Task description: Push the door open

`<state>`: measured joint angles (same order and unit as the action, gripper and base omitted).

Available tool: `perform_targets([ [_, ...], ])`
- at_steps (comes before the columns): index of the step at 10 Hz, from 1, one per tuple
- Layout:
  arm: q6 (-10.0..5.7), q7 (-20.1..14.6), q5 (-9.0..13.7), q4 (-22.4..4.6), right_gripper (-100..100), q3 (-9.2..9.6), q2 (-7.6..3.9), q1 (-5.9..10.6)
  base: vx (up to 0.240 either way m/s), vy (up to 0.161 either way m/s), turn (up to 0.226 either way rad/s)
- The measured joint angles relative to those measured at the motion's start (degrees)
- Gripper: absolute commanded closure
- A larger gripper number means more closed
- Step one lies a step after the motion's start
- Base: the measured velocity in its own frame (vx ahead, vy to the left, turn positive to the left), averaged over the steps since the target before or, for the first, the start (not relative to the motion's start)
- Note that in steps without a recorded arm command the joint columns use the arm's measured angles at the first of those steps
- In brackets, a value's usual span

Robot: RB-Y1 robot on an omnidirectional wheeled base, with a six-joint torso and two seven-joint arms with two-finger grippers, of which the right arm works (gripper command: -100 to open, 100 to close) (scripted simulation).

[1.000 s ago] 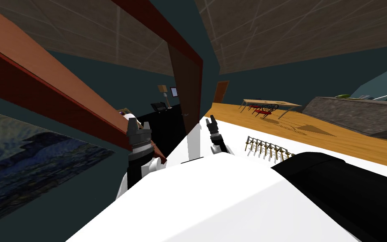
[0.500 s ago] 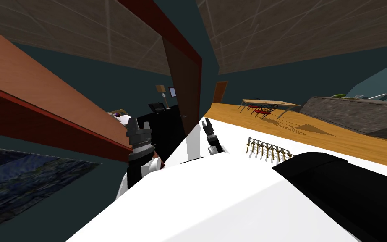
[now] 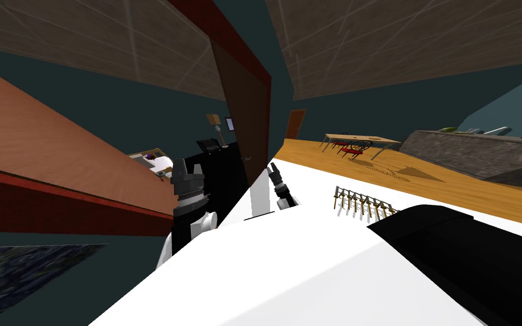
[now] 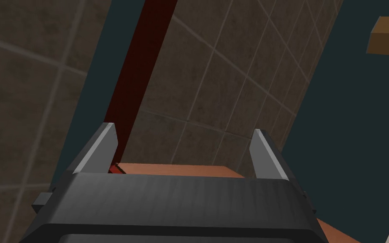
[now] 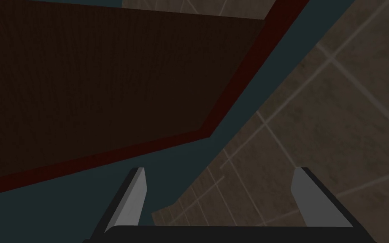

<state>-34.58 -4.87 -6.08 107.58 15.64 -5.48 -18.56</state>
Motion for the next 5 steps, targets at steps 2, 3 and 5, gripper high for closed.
perform_targets([
  [2,-0.12,-0.3,0.1,-1.8,-100,1.31,-0.3,0.78,0.095,-0.022,-0.027],
  [3,-0.11,-0.4,0.1,-2.7,-100,1.96,-0.4,1.24,0.105,-0.019,-0.033],
  [5,-0.89,-0.5,0.1,-4.9,-100,3.44,-0.54,1.67,0.096,-0.02,-0.033],
])
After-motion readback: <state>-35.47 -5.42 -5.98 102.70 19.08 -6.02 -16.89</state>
